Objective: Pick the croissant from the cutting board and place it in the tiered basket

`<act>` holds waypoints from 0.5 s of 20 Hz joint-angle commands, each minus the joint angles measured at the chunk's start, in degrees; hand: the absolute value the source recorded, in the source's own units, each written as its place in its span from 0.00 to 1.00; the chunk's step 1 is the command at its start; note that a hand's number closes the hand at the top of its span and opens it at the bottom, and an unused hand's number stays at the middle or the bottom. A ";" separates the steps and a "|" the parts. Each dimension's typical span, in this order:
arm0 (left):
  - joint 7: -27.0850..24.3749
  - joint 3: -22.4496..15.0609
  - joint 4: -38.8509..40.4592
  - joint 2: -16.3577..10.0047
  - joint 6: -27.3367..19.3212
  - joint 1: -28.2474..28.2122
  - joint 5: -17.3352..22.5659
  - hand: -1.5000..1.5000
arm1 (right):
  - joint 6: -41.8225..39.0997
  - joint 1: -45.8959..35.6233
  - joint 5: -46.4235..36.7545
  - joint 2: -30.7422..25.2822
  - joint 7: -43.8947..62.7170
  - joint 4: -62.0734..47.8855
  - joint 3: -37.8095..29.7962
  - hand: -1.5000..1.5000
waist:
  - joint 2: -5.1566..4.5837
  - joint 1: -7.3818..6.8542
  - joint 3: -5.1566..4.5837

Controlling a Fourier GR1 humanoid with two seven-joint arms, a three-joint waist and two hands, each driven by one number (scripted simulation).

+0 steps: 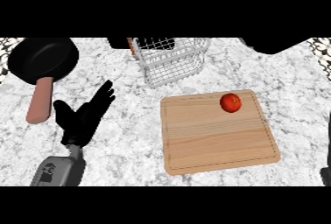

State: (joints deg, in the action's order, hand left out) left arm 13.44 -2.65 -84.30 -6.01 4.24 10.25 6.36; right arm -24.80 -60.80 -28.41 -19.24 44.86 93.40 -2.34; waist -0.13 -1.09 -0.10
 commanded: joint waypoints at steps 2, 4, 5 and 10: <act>2.29 1.07 -0.86 -0.35 -0.03 1.43 0.80 0.50 | 8.31 -5.94 -4.56 4.62 -4.01 -13.95 0.89 1.00 | -0.16 -0.28 0.05; 1.19 -0.84 -2.47 0.67 -0.48 -1.21 -0.72 0.50 | 12.56 -5.28 -7.73 7.30 -4.47 -15.72 2.90 1.00 | -0.04 -0.10 0.07; 3.51 -0.75 -4.20 -0.16 0.76 -0.71 0.53 0.50 | 12.99 -7.87 -7.86 6.96 -6.68 -22.19 2.15 1.00 | -0.19 -0.70 0.06; -0.51 -2.32 0.40 2.50 -1.24 -0.10 -2.55 0.50 | 18.41 -17.29 -8.73 8.46 -11.49 -37.30 -0.79 1.00 | -0.49 -0.94 0.03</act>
State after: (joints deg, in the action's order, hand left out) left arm 13.52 -3.63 -85.02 -4.66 3.60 9.98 5.21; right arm -11.02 -72.47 -35.59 -12.23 37.28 66.88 -1.90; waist -0.39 -1.58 -0.06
